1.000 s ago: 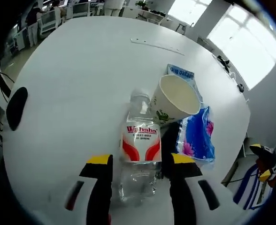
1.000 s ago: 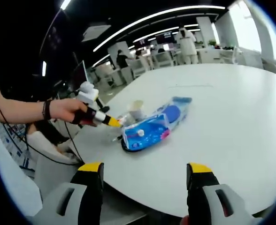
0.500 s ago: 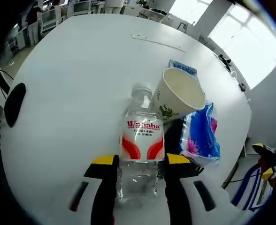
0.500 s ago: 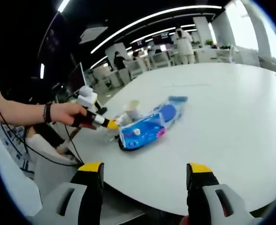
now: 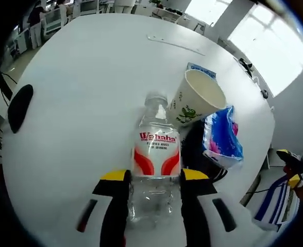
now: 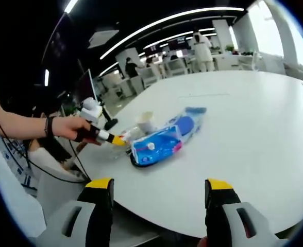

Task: Arrange the tabletop items into an orderly group along one side of the table until the central work area is clear of visible clutter.

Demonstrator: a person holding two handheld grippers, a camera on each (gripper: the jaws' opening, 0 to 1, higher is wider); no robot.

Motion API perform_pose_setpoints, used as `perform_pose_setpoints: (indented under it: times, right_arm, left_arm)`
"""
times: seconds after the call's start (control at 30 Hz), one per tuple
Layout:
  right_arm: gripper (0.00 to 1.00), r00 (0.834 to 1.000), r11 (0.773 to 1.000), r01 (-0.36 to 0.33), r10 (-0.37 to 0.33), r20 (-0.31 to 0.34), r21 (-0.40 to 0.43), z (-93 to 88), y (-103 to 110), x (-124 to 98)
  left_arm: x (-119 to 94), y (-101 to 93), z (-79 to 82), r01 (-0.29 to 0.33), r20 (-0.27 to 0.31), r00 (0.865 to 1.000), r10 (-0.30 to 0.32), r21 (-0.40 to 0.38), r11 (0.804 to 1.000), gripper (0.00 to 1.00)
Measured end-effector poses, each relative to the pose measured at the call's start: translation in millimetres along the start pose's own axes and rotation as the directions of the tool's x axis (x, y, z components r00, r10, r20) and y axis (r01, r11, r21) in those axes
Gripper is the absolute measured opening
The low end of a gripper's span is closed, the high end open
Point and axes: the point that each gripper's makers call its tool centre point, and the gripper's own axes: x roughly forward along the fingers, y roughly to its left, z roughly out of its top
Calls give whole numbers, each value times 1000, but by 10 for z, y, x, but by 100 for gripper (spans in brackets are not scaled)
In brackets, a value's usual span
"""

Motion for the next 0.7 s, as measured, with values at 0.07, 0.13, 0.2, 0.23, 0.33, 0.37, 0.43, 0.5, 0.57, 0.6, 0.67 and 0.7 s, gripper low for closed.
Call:
perform_pose_setpoints:
  times: [0.07, 0.13, 0.2, 0.23, 0.33, 0.37, 0.43, 0.5, 0.57, 0.6, 0.67, 0.7]
  right_arm:
    - [73, 1000, 1000, -2, 2, -1, -2, 2, 16, 8]
    - [73, 1000, 1000, -3, 3, 0, -3, 5, 38, 21]
    - [73, 1000, 1000, -6, 6, 0, -3, 6, 52, 31]
    - [73, 1000, 1000, -6, 6, 1, -3, 7, 60, 37]
    - [73, 1000, 1000, -10, 10, 6, -1, 18, 81, 62]
    - [73, 1000, 1000, -10, 10, 8, 1, 20, 86, 69]
    - [72, 1000, 1000, -11, 11, 12, 4, 23, 99, 87]
    - [72, 1000, 1000, -11, 11, 11, 3, 20, 116, 99]
    - [73, 1000, 1000, -17, 17, 5, -1, 7, 138, 113]
    - [73, 1000, 1000, -19, 19, 4, -3, 3, 146, 118]
    - [73, 1000, 1000, -21, 21, 2, -7, 2, 160, 122]
    - [72, 1000, 1000, -22, 22, 5, -6, 9, 165, 124]
  left_arm:
    - [-26, 37, -32, -2, -1, 1000, 2, -7, 1000, 38]
    - [-47, 63, -61, -4, -3, 1000, 4, -10, 1000, 38]
    - [-79, 102, -101, -10, -7, 1000, 10, -10, 1000, 38]
    - [-91, 116, -113, -12, -8, 1000, 12, -10, 1000, 38]
    - [-141, 176, -181, -17, -13, 1000, 17, -11, 1000, 38]
    - [-155, 190, -204, -18, -14, 1000, 18, -13, 1000, 38]
    - [-184, 222, -254, -20, -16, 1000, 20, -13, 1000, 38]
    - [-215, 236, -306, -21, -19, 1000, 21, -12, 1000, 38]
    - [-241, 269, -340, -22, -19, 1000, 22, -16, 1000, 38]
    - [-253, 278, -359, -19, -18, 1000, 19, -22, 1000, 38]
    - [-276, 299, -398, -18, -19, 1000, 17, -35, 999, 38]
    - [-293, 314, -424, -17, -21, 1000, 16, -38, 999, 38]
